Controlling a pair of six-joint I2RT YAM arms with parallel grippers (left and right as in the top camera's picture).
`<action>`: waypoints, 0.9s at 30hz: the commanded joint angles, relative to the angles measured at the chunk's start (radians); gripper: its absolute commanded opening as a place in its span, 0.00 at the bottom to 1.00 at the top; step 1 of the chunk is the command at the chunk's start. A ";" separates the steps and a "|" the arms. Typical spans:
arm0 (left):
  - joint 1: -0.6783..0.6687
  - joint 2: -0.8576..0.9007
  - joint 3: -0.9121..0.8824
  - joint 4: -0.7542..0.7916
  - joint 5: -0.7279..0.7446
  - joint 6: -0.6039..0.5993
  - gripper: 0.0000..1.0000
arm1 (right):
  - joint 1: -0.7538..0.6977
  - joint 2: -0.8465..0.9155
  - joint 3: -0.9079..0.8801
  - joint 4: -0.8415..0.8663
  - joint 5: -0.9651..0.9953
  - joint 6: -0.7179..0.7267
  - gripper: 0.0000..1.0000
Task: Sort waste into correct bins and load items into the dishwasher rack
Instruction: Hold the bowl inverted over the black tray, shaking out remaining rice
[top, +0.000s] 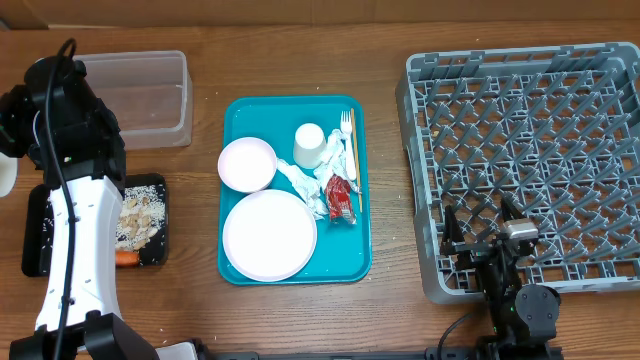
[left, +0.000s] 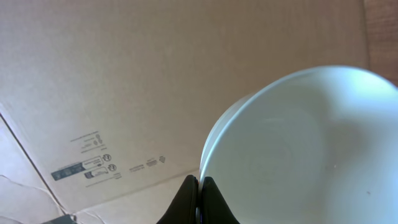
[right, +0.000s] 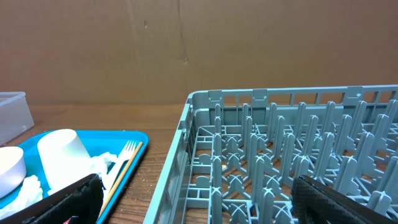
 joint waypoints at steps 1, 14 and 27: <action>0.000 -0.005 0.011 0.008 -0.023 0.054 0.04 | 0.005 -0.008 -0.010 0.007 0.006 0.003 1.00; 0.000 -0.005 0.011 0.006 0.040 -0.715 0.04 | 0.005 -0.008 -0.010 0.007 0.006 0.003 1.00; 0.001 -0.006 0.015 -0.432 0.315 -1.262 0.04 | 0.005 -0.008 -0.010 0.007 0.006 0.003 1.00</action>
